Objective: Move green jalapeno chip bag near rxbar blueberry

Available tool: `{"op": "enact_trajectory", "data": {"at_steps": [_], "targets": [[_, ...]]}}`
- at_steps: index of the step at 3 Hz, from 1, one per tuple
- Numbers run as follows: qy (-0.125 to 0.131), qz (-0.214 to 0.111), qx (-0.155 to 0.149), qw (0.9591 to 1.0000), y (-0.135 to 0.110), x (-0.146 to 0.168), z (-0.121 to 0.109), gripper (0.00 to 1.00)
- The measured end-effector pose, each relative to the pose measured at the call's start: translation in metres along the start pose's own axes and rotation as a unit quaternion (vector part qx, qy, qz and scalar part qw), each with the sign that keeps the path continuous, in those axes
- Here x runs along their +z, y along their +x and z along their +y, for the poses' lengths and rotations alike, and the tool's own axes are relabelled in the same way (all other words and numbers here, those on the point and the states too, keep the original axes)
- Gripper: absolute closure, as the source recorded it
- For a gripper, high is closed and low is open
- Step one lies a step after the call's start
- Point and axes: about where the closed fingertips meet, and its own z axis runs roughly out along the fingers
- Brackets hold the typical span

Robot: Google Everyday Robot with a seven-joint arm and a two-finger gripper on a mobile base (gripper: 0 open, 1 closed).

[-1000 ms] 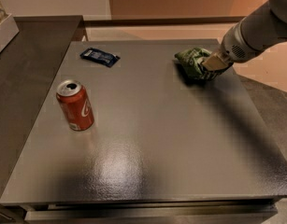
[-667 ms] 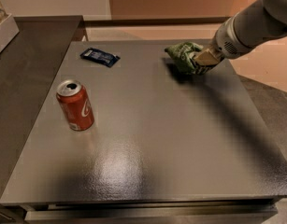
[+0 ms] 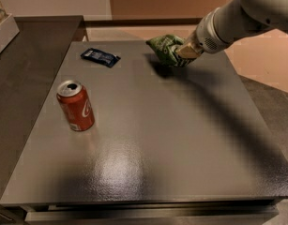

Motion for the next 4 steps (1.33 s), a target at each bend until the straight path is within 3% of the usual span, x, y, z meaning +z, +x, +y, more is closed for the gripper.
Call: {"op": "enact_trajectory", "data": {"at_steps": [3, 4], "targets": [[-0.03, -0.046, -0.034, 0.9979, -0.055, 0.057, 0.016, 1.0], [-0.037, -0.048, -0.042, 0.9973, -0.064, 0.076, 0.017, 0.82]]}}
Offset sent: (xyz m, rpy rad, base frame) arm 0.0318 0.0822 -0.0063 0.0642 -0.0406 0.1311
